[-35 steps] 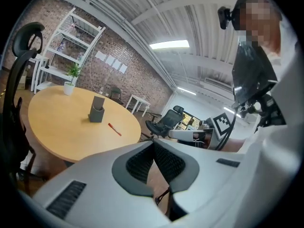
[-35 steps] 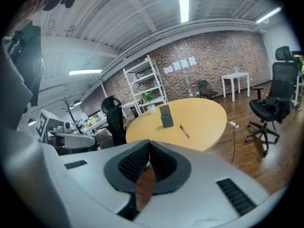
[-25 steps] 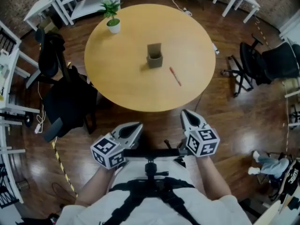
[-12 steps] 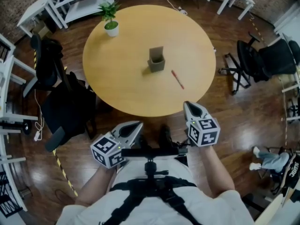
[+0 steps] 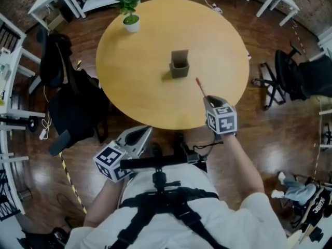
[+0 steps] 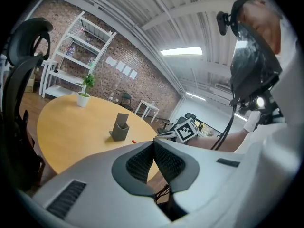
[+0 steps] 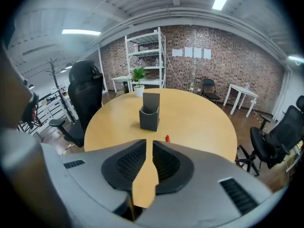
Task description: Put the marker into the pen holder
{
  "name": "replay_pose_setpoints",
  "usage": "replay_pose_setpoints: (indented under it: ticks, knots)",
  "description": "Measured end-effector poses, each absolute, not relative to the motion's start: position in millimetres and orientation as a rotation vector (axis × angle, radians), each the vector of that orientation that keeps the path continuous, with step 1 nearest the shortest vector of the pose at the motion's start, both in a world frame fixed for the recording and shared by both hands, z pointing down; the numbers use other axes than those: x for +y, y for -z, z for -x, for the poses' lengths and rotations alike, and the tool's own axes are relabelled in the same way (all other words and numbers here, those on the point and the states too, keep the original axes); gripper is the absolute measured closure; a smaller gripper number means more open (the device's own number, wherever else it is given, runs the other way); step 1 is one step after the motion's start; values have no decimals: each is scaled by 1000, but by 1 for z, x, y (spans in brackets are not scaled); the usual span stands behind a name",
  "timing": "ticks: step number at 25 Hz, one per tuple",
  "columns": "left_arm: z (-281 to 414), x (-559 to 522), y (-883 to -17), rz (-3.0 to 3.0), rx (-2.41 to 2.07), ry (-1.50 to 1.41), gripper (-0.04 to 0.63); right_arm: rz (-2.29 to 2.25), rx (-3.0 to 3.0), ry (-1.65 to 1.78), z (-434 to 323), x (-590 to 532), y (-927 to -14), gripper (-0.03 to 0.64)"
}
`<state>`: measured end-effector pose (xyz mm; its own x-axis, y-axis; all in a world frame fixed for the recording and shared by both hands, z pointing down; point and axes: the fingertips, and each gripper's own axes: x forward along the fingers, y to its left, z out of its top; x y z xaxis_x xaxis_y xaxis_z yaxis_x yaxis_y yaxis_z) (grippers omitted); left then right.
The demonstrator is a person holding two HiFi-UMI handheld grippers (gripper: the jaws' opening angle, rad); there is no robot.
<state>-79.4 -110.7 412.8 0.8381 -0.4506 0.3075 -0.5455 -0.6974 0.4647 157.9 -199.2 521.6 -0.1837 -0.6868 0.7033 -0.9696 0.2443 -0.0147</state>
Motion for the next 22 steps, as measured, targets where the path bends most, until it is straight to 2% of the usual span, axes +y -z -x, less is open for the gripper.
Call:
replay_pose_setpoints:
  ticks: [9, 22]
  knots:
    - [76, -128, -421, -2408, -906, -295, 600, -1336, -1854, -707, -185, -286, -601, 530]
    - [70, -135, -426, -2362, -963, -312, 600, -1134, -1846, -847, -151, -336, -663, 512]
